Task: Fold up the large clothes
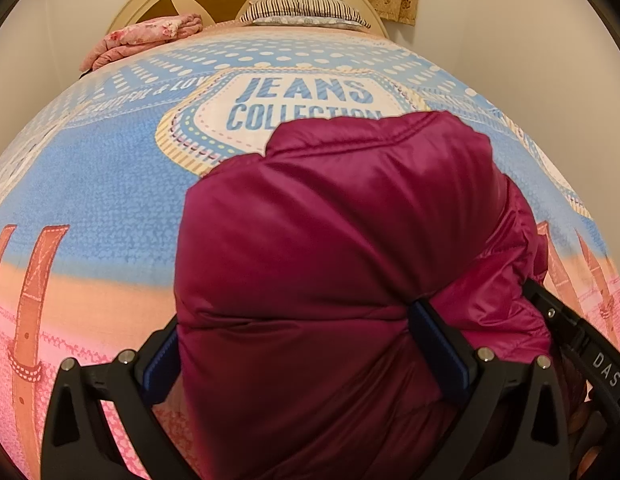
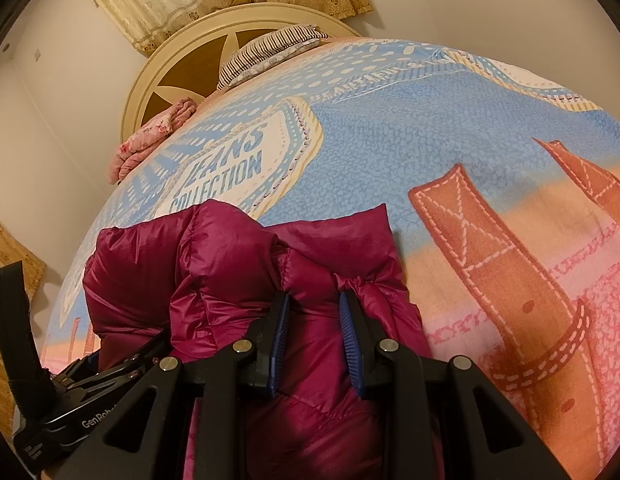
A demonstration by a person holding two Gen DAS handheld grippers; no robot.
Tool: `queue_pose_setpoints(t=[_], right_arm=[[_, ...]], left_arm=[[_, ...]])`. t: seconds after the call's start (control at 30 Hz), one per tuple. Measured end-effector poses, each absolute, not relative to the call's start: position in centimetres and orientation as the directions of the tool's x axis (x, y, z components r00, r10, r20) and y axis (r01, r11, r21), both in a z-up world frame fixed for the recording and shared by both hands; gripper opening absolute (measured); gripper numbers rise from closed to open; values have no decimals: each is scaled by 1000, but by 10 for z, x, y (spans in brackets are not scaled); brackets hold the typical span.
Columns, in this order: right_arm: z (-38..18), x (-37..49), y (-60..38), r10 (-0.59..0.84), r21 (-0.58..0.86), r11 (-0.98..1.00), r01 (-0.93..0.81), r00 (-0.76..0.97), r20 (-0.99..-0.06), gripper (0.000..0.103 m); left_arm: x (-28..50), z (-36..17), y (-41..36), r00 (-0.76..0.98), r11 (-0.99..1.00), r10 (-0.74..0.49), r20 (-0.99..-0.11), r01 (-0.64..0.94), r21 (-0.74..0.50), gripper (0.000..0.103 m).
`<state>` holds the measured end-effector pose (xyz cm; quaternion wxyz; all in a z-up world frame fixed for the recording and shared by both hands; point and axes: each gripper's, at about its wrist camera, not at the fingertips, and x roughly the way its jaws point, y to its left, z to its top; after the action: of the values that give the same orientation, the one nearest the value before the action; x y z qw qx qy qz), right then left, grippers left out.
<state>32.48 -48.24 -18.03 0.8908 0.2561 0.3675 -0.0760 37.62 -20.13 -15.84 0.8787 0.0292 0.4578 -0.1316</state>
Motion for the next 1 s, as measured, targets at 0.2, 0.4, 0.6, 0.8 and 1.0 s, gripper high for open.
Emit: queue_pose_setpoints(t=[0.2, 0.4, 0.6, 0.8, 1.0], right_arm=[[-175, 316, -491, 146, 483, 837, 256, 747, -649, 41], [-161, 271, -511, 185, 508, 839, 193, 777, -601, 65], [-175, 260, -527, 274, 580, 795, 179, 747, -606, 65], [-191, 272, -517, 378, 626, 765, 150, 683, -626, 58], [-190, 262, -509, 441, 682, 719, 132, 671, -596, 27]], left_arm=[[369, -151, -173, 479, 938, -329, -813, 261, -226, 103], [324, -146, -126, 438, 850, -525, -729, 315, -422, 103], [301, -152, -123, 378, 770, -637, -672, 364, -524, 103], [299, -157, -127, 373, 747, -665, -647, 369, -554, 102], [278, -134, -132, 416, 764, -640, -646, 437, -475, 49]])
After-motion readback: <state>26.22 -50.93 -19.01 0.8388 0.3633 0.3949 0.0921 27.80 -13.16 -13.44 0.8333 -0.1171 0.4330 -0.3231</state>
